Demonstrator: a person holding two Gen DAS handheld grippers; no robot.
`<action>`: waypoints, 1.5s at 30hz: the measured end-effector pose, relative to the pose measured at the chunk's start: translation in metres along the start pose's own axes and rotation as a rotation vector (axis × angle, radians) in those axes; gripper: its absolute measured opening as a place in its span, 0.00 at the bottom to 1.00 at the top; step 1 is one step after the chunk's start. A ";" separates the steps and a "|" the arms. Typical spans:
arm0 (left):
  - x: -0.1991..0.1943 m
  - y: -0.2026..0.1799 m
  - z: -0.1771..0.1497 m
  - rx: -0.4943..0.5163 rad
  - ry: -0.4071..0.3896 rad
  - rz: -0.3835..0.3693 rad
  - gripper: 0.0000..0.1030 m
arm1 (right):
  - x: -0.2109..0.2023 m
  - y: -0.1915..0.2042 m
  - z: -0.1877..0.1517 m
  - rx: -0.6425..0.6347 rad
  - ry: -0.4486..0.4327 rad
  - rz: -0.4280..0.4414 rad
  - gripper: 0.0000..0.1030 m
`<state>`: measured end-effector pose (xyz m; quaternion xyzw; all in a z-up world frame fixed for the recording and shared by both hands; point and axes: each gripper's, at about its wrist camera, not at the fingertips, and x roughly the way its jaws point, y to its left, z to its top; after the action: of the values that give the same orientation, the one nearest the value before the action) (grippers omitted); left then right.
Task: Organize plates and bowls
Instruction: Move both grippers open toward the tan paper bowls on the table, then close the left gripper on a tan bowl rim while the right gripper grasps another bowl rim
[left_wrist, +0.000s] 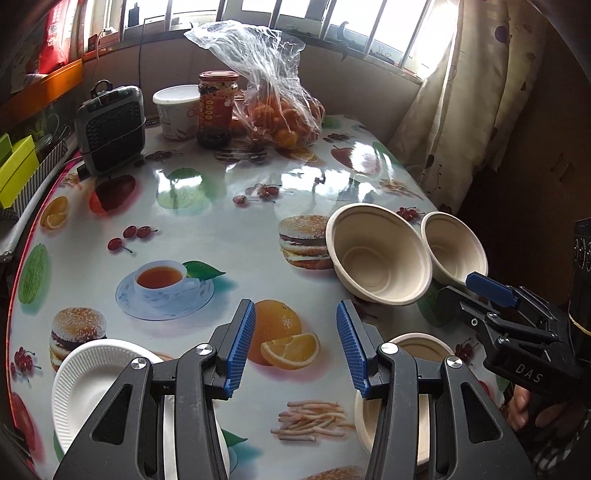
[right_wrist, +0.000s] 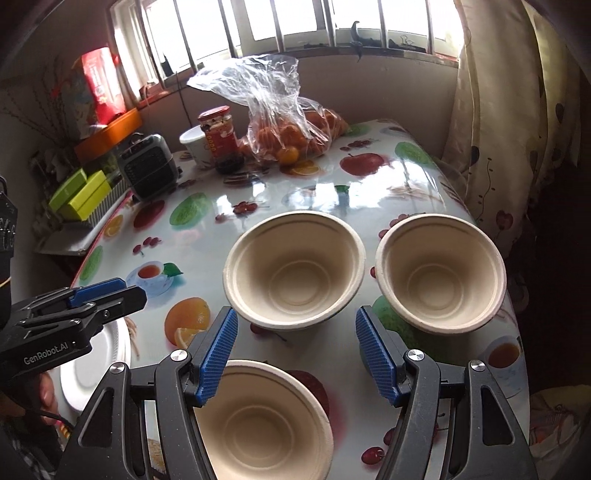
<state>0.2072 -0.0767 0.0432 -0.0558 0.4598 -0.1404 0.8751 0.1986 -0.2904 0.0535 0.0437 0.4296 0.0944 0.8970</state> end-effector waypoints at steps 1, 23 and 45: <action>0.002 -0.002 0.002 0.000 0.000 -0.001 0.46 | 0.000 -0.004 0.002 0.004 -0.002 -0.004 0.65; 0.063 -0.015 0.037 -0.034 0.057 -0.044 0.45 | 0.029 -0.050 0.025 0.030 -0.026 0.064 0.50; 0.086 -0.007 0.037 -0.084 0.113 -0.083 0.29 | 0.050 -0.054 0.025 0.055 0.034 0.118 0.29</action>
<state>0.2829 -0.1102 -0.0018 -0.1035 0.5111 -0.1600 0.8381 0.2560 -0.3331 0.0224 0.0921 0.4441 0.1361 0.8808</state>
